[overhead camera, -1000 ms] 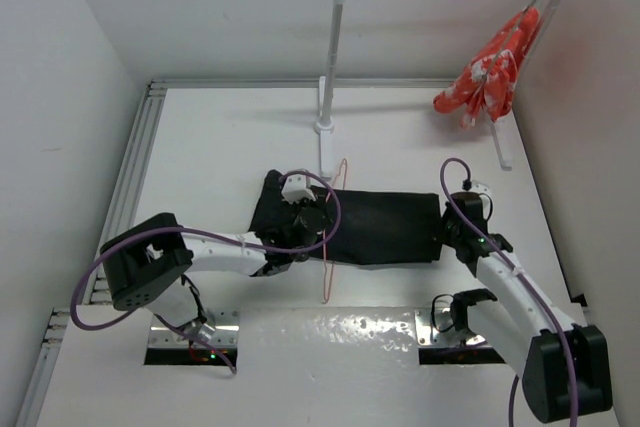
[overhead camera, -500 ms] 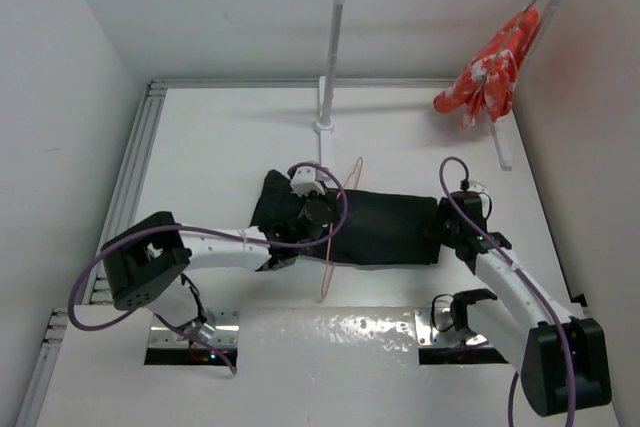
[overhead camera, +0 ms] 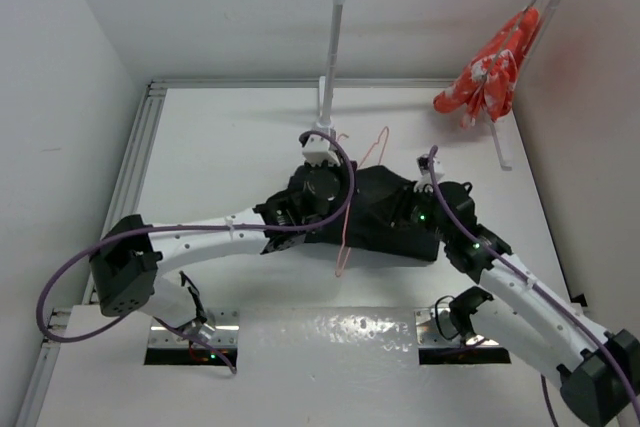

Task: Place the trousers on the hanger
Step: Place the trousers on the hanger, then place the hanger at the clothesline.

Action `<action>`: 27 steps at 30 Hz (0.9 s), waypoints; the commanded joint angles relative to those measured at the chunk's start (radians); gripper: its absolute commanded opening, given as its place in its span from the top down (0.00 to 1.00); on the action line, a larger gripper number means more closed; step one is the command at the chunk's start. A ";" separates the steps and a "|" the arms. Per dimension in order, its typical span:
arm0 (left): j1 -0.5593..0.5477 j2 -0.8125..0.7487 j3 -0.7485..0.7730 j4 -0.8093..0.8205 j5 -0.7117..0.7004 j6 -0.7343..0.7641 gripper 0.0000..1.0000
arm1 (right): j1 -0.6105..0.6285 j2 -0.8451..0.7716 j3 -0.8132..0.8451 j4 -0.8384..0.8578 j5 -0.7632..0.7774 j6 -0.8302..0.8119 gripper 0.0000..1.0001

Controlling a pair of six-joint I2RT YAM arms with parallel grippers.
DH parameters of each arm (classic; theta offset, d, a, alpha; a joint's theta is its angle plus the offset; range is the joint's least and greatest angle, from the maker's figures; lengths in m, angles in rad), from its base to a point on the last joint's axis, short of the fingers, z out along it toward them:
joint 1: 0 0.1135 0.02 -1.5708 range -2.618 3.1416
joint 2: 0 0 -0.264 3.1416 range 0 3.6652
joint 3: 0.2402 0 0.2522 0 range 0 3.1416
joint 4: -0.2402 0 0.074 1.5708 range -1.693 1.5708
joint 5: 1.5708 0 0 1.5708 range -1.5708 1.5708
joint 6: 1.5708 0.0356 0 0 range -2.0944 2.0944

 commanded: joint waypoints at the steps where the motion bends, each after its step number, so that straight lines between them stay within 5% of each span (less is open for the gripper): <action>1: -0.009 -0.093 0.130 0.003 0.016 0.035 1.00 | 0.076 0.040 0.080 0.153 -0.045 0.048 0.63; 5: -0.009 -0.101 0.197 -0.072 0.015 0.054 1.00 | 0.128 0.066 0.146 0.202 -0.056 0.073 0.38; 9: -0.009 -0.101 0.257 -0.108 0.022 0.058 1.00 | 0.177 0.113 0.188 0.226 -0.060 0.070 0.37; 17: -0.009 -0.108 0.300 -0.127 -0.007 0.101 1.00 | 0.210 0.074 0.243 0.162 -0.018 0.033 0.51; 23: -0.008 -0.122 0.291 -0.089 0.007 0.107 1.00 | 0.210 0.041 0.261 0.136 0.001 0.045 0.41; 27: -0.009 -0.119 0.306 -0.086 0.035 0.097 1.00 | 0.213 0.132 0.261 0.179 -0.030 0.073 0.43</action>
